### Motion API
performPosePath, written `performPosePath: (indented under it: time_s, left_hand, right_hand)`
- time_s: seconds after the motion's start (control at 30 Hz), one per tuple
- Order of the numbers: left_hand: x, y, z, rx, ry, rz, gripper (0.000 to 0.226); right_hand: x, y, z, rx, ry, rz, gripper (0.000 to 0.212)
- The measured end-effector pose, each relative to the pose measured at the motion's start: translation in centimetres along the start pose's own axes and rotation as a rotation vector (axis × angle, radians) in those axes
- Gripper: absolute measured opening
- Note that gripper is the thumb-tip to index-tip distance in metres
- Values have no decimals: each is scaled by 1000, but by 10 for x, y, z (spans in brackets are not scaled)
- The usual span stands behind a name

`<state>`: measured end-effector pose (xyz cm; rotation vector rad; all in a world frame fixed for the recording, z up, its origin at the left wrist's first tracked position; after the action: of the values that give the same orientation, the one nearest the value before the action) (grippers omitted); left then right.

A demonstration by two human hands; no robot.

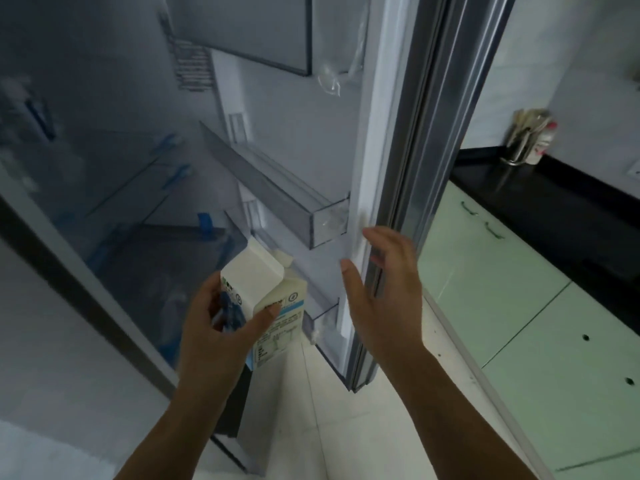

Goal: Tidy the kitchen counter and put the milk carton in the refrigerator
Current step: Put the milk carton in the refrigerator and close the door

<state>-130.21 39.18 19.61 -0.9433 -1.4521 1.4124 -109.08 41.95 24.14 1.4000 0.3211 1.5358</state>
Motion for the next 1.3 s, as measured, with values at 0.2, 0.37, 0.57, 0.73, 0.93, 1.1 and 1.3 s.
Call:
performPosePath:
  time_s: [0.2, 0.37, 0.57, 0.73, 0.93, 1.1, 1.3]
  left_hand:
    - [21, -12, -31, 7, -8, -54, 52]
    - [40, -14, -47, -2, -60, -59, 53]
    - [55, -19, -78, 4, -69, -95, 54]
    - [70, -24, -96, 2, -93, -110, 45]
    - [96, -28, -84, 4, -177, -114, 45]
    - [122, -18, -65, 7, -236, -90, 46]
    - [179, -6, -61, -43, -207, -70, 45]
  right_hand:
    - [69, 18, -16, -123, 131, 377, 34]
    - [107, -14, -23, -366, 248, 463, 32]
    - [138, -52, -2, -418, 293, 509, 29]
    - [163, -70, 7, -421, 352, 487, 32]
    - [189, -59, -23, -486, 378, 496, 37]
    - [215, -83, -39, -606, 323, 473, 25]
    - [235, -100, -46, -536, 301, 421, 36]
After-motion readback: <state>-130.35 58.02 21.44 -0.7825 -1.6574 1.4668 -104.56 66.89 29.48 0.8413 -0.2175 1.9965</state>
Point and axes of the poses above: each hand's wrist, its own x-axis towards the middle knuckle, its own z-axis out of the back of the hand, y = z × x, the point moved 7 cm from there along x, towards the middle knuckle, and after that the axes turned 1 degree about x, right-handed, at the moved point
